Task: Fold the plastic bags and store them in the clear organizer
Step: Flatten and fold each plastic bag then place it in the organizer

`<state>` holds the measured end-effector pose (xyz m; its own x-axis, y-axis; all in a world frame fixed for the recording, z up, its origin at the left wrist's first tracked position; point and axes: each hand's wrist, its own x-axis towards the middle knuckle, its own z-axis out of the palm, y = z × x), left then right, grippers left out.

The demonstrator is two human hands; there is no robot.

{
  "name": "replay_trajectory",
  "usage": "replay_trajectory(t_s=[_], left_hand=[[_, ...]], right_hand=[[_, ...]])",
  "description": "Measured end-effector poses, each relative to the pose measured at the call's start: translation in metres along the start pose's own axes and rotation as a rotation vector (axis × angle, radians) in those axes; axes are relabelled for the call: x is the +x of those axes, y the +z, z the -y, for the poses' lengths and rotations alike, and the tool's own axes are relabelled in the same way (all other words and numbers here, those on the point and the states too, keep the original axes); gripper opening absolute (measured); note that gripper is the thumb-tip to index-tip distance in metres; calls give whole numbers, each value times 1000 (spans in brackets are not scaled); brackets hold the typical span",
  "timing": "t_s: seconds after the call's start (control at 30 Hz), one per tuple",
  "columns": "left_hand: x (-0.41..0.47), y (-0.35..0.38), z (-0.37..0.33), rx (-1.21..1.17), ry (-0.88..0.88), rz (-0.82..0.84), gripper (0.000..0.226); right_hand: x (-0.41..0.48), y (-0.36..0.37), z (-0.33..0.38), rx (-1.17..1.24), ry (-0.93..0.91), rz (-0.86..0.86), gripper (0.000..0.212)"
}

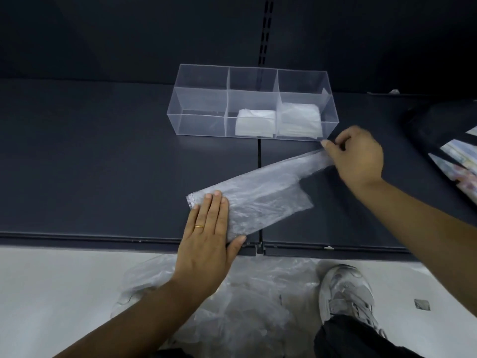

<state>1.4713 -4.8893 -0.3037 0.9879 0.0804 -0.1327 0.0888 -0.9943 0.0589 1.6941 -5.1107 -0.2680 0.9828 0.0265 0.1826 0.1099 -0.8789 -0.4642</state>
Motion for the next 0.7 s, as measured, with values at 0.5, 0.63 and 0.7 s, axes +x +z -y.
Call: replay_trajectory(t_s=[0.5, 0.63, 0.7], left_hand=[[-2, -1, 3, 17, 68, -23, 87], [-2, -1, 9, 50, 94, -15, 89], [0, 0, 17, 61, 118, -14, 90]], right_hand=[[-55, 51, 12, -355, -615, 497, 65], [-29, 31, -32, -392, -451, 408, 60], [-26, 24, -38, -335, -357, 335, 56]])
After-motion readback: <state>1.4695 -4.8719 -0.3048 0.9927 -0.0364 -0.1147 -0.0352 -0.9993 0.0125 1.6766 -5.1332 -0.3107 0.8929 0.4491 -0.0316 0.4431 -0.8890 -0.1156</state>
